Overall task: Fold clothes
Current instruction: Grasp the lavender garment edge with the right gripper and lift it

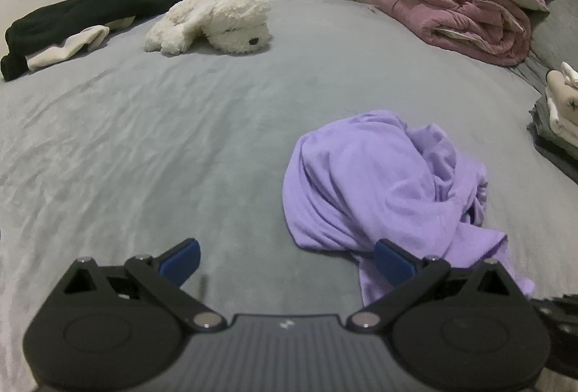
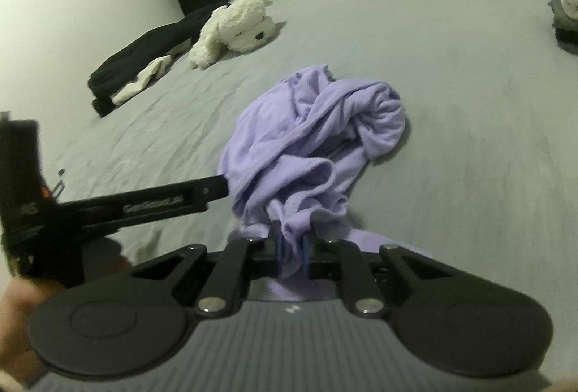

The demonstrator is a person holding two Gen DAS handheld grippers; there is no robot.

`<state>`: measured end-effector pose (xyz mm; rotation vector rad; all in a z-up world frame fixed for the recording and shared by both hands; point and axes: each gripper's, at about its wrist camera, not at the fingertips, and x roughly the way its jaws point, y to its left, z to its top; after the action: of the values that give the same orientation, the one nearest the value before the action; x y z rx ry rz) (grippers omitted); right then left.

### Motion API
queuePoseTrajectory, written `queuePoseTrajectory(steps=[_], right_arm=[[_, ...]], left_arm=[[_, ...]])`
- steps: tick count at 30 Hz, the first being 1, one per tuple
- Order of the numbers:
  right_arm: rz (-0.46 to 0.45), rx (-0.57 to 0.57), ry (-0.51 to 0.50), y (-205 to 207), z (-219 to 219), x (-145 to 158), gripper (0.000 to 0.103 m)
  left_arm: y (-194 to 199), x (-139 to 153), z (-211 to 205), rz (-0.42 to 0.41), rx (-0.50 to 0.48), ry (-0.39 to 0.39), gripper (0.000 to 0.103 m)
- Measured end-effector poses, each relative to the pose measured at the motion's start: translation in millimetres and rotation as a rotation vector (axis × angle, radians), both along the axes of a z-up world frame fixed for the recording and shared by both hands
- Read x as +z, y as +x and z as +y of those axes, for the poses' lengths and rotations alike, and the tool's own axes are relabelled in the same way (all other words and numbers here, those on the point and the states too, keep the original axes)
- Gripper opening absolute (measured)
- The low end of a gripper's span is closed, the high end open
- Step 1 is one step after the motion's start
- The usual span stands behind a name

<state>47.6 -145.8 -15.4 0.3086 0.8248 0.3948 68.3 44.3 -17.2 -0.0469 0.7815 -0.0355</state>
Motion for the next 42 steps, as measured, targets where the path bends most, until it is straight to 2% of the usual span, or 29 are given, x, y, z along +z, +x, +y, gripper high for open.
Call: queuePoseTrajectory(steps=[5, 12, 16, 17, 19, 23, 29, 37, 39, 40, 41, 42], right_arm=[[0.0, 0.024, -0.022, -11.9, -2.4, 5.7, 0.012], [0.075, 0.01, -0.107, -7.5, -17.0, -8.1, 0.013], [0.074, -0.018, -0.029, -4.6, -27.2, -8.2, 0.023], [0.061, -0.025, -0.013, -3.9, -28.4, -5.4, 0.036], [0.023, -0.05, 0.004, -3.2, -29.8, 1.1, 0.05], [-0.008, -0.09, 0.067, 6.1, -30.6, 6.8, 0.05], [0.023, -0.118, 0.196, 28.8, -17.4, -1.4, 0.05], [0.031, -0.128, 0.21, 48.9, 8.9, -21.8, 0.05], [0.04, -0.121, 0.201, 51.8, 13.6, -30.7, 0.04], [0.044, -0.116, 0.194, 52.5, 15.6, -34.1, 0.027], [0.043, -0.103, 0.184, 51.4, 16.9, -34.5, 0.021], [0.042, -0.091, 0.173, 50.3, 18.2, -35.0, 0.02]], left_arm=[[-0.7, 2.0, 0.2, -0.007, 0.011, 0.001, 0.102], [6.8, -0.5, 0.0, 0.002, 0.047, -0.006, 0.099], [11.4, -2.7, 1.4, 0.014, 0.064, -0.041, 0.098], [12.1, -3.2, 1.9, 0.016, 0.069, -0.05, 0.097], [13.4, -3.9, 3.4, 0.022, 0.081, -0.067, 0.097], [15.6, -3.9, 7.4, 0.03, 0.103, -0.088, 0.097], [17.1, -5.3, 14.2, 0.041, 0.123, -0.089, 0.097], [13.0, -5.1, 20.7, 0.047, 0.118, -0.085, 0.097], [11.8, -5.2, 21.7, 0.05, 0.113, -0.083, 0.097], [11.0, -5.3, 22.1, 0.05, 0.112, -0.081, 0.097], [10.1, -5.3, 22.7, 0.05, 0.11, -0.079, 0.097], [9.4, -5.1, 23.4, 0.049, 0.11, -0.078, 0.097]])
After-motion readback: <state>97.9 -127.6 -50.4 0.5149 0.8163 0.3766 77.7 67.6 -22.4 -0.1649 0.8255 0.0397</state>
